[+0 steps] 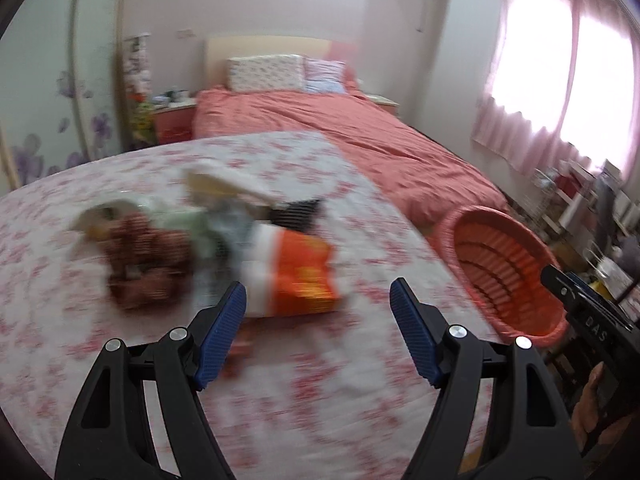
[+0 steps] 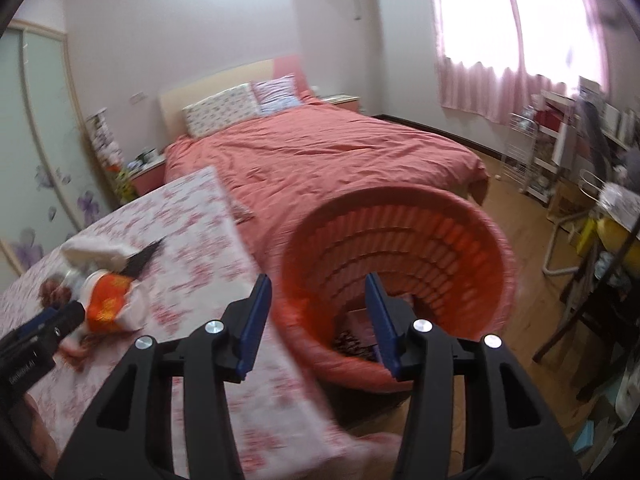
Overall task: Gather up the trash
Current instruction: 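Return both tools to the table above the remaining trash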
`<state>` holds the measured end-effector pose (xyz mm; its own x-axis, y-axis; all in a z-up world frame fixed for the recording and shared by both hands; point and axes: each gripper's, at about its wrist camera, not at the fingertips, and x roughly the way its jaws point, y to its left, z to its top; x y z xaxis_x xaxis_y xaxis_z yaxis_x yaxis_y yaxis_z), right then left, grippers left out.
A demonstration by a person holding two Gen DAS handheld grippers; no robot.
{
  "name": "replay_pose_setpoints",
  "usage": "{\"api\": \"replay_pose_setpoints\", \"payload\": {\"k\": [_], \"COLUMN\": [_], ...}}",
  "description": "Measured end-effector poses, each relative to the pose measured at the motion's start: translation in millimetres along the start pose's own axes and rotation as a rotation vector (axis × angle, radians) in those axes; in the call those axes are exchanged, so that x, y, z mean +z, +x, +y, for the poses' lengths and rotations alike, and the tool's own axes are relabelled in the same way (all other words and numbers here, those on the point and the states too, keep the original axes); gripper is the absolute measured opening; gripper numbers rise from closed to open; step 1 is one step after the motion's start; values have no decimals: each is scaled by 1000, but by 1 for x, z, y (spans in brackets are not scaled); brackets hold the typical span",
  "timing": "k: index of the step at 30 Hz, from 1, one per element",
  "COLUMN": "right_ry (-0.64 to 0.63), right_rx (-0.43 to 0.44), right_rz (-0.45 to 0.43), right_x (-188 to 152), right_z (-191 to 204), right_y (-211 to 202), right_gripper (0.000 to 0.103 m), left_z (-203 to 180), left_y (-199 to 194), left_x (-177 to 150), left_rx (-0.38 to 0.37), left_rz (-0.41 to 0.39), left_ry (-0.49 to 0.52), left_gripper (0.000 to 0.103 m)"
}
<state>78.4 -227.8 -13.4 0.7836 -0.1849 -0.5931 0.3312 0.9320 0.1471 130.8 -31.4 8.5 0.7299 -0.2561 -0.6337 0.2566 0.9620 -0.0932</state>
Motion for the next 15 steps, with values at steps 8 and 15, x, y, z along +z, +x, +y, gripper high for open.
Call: {"api": "replay_pose_setpoints", "payload": {"k": [8,15], "right_ry": [-103,-170], "right_rx": [81,127], "right_rz": [41,91], "right_x": [-12,-23], "right_z": [72,125], "right_y": [5,18], "right_gripper": [49,50], "left_z": [72,114], "left_y": [-14,-21], "left_x": [-11,-17], "left_rx": [144,189], "left_rz": [-12,-8], "left_ry": [-68,-132], "left_gripper": [74,74]}}
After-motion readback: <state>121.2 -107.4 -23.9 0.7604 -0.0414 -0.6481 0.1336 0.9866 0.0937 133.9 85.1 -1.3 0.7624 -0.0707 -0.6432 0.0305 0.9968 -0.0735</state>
